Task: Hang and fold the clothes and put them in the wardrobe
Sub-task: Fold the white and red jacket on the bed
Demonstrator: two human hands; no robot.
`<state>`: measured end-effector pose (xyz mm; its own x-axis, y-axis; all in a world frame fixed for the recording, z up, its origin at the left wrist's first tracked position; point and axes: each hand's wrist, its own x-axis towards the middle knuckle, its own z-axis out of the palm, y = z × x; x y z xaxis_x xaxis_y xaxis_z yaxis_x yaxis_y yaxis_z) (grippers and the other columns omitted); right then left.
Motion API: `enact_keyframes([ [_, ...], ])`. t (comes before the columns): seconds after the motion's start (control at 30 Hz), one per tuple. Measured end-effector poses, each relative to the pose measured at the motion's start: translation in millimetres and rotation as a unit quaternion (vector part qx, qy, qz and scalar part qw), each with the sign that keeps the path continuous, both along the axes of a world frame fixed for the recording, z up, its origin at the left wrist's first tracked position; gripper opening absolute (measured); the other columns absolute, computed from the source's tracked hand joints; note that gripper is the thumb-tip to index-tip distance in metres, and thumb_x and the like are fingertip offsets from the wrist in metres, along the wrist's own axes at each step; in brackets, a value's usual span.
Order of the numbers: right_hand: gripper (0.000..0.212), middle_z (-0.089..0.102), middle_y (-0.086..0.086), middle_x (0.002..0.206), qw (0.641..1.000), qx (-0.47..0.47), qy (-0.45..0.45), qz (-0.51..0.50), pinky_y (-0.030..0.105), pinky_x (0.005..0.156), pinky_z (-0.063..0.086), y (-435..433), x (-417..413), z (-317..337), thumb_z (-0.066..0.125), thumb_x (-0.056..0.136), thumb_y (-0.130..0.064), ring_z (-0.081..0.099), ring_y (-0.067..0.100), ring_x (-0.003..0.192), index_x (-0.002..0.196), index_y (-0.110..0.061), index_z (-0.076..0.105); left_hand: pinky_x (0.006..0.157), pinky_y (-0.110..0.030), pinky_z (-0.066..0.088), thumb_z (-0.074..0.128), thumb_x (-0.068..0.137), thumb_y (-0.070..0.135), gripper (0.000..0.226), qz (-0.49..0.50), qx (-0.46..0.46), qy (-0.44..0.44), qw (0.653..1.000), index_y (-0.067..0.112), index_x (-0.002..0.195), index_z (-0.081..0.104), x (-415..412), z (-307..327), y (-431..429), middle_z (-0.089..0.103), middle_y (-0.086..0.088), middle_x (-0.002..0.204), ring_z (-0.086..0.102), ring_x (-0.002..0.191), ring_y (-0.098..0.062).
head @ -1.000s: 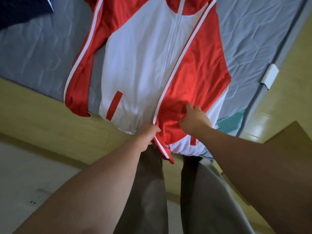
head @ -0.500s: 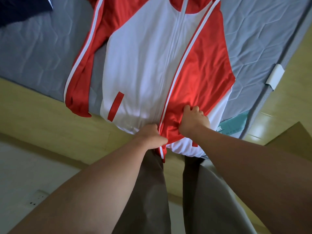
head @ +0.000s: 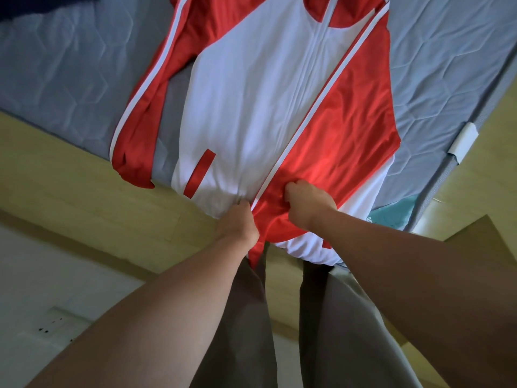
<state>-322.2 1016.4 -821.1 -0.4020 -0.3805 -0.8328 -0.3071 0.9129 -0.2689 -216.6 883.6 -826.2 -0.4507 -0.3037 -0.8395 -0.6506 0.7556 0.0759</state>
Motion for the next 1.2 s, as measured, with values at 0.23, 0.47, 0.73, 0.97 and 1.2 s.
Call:
enact_keyframes([
  [0.23,0.025,0.057,0.004,0.113,1.000,-0.024,-0.009,-0.017,0.038,0.080,0.047,-29,5,-1,0.049,0.092,-0.026,0.060,0.032,0.104,0.117,-0.021,0.049,0.085,-0.037,0.055,0.050,0.090,-0.008,0.048,-0.001,0.023,0.031,0.999,0.015,0.132,0.055,7,2,-41,0.064,-0.009,0.119,0.064,0.108,-0.029],
  [0.47,0.041,0.061,0.009,0.123,0.996,0.087,-0.011,-0.020,0.040,0.075,0.044,-69,0,-5,0.047,0.089,-0.015,0.062,0.034,0.111,0.130,-0.016,0.046,0.079,-0.042,0.058,0.053,0.083,-0.009,0.028,-0.018,0.056,0.083,0.995,0.017,0.093,0.060,13,2,-64,0.062,-0.005,0.098,0.064,0.093,-0.028],
  [0.73,0.043,0.065,-0.001,0.120,0.990,0.141,0.001,0.032,0.036,0.073,0.046,-95,-6,-1,0.050,0.083,-0.016,0.065,0.027,0.108,0.123,-0.027,0.061,0.079,-0.037,0.057,0.065,0.090,0.011,0.016,0.080,0.051,0.120,0.988,0.020,0.103,0.061,15,2,-89,0.064,0.002,0.106,0.065,0.094,-0.023],
  [0.97,0.022,0.061,-0.004,0.088,0.996,0.084,-0.027,0.033,0.025,0.054,0.036,-141,-14,3,0.047,0.073,-0.021,0.057,0.020,0.072,0.089,-0.024,0.061,0.087,-0.043,0.048,0.072,0.079,0.014,0.043,0.197,-0.223,0.310,0.903,0.008,0.118,0.056,-14,12,-175,0.053,-0.015,0.128,0.055,0.114,-0.036],
  [1.2,0.018,0.064,-0.002,0.075,0.976,-0.090,-0.092,-0.178,0.027,0.062,0.046,-200,-22,-2,0.058,0.089,-0.028,0.061,0.020,0.071,0.073,-0.019,0.056,0.103,-0.050,0.042,0.066,0.092,0.037,0.055,0.258,-0.201,0.071,0.942,0.010,0.136,0.049,-38,-5,-257,0.054,-0.015,0.139,0.049,0.131,-0.038],
])
